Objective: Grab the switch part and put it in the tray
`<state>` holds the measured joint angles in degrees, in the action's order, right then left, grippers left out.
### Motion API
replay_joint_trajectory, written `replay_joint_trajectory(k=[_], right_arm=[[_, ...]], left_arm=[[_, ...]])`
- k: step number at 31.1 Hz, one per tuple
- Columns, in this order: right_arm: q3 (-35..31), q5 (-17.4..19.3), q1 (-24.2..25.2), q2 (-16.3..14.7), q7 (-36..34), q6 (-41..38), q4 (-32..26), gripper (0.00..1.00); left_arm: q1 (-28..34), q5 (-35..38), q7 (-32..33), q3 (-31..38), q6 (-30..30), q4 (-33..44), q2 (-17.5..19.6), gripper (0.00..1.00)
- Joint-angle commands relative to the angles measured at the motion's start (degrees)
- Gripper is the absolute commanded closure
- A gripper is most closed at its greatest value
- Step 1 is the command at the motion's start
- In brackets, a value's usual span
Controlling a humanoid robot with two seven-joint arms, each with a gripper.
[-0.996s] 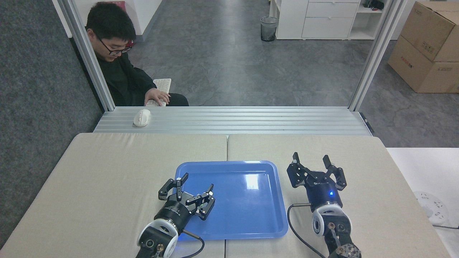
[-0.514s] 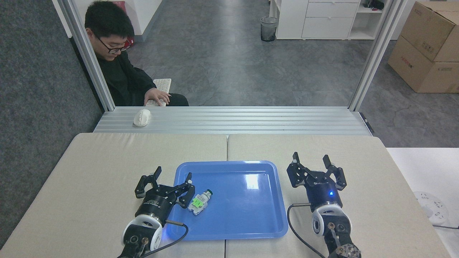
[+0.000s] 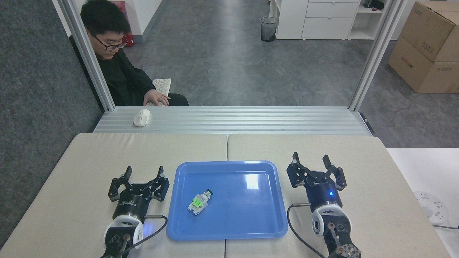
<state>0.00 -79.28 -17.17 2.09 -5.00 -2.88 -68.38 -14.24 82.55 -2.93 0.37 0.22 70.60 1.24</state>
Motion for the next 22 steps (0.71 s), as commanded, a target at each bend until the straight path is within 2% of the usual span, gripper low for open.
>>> replay_joint_trajectory(k=[1, 22], right_arm=[[-1.41, 0.0, 0.03, -0.07, -0.01, -0.02, 0.0, 0.0], [-1.5, 0.0, 0.03, -0.07, -0.01, -0.02, 0.0, 0.0]], left_arm=[[-0.53, -0.37, -1.11, 4.64, 0.57, -1.17, 0.43, 0.0], [-0.53, -0.63, -1.02, 3.76, -1.01, -0.29, 0.34, 0.0]])
